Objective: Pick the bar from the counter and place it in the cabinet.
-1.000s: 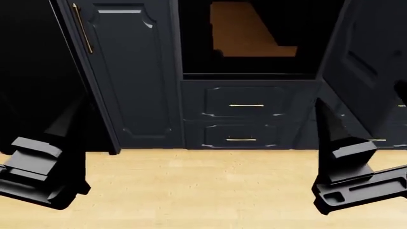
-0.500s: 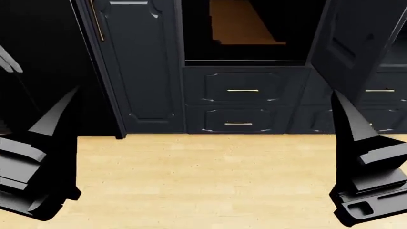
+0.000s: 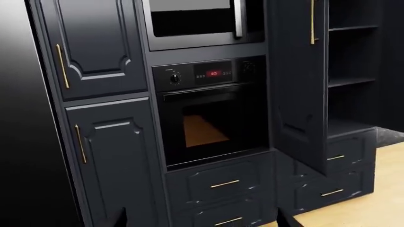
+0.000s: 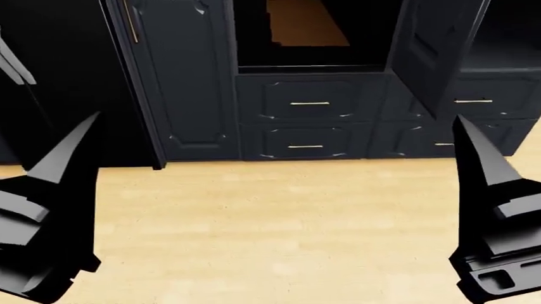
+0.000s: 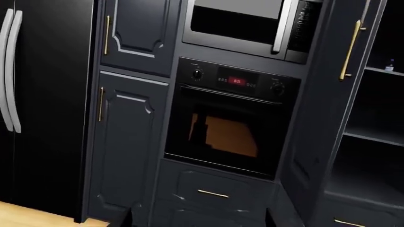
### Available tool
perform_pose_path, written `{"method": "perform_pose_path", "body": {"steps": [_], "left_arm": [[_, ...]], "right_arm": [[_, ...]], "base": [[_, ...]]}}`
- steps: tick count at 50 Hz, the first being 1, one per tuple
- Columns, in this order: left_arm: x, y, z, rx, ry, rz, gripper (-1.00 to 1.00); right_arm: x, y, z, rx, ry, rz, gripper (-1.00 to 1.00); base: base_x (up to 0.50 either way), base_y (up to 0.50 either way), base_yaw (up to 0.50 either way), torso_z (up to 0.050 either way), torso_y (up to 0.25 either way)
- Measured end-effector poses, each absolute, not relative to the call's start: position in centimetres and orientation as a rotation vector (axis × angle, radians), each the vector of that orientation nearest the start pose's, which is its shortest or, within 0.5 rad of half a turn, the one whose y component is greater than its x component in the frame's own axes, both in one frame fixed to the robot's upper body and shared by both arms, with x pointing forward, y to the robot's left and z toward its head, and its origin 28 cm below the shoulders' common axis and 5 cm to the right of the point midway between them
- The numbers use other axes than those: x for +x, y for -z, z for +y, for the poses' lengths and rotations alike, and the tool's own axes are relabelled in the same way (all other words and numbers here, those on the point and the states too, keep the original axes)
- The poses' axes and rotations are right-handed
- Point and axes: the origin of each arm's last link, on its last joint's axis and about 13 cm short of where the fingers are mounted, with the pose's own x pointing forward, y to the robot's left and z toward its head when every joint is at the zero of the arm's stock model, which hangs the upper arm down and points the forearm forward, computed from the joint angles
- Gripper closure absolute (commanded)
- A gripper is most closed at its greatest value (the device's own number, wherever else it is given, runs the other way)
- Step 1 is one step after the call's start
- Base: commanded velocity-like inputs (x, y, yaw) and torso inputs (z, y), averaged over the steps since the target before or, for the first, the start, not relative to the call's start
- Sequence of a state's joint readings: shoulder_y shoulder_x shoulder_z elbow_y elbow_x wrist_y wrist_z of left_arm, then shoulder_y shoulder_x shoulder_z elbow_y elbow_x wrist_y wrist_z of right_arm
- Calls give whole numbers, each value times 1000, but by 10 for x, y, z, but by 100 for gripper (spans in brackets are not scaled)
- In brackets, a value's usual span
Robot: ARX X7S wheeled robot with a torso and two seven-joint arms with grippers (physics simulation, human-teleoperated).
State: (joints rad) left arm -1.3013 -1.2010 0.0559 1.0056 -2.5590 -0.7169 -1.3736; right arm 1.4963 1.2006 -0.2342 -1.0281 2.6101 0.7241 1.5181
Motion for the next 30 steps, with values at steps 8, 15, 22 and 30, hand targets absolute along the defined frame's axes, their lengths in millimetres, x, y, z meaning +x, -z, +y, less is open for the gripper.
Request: {"method": "perform_pose_path", "body": {"steps": [8,15,22,30], "left_arm": [[69,-329,248,93,230,-160,-100],[68,-330,247,96,233,-164,-100],[66,-331,247,100,237,-169,-100],[65,-334,245,107,243,-173,-100]], "right_arm": [[64,-329,-135,-168,-132,-158,-100],[62,-329,-135,-167,-132,-160,-100],[60,-329,-136,-166,-131,-165,-100],[57,-329,-137,-166,-132,-168,-100]], "base": [[-349,17,-357,0,0],[-317,26,-386,0,0],[-243,29,-435,0,0],[-207,33,-452,0,0]]}}
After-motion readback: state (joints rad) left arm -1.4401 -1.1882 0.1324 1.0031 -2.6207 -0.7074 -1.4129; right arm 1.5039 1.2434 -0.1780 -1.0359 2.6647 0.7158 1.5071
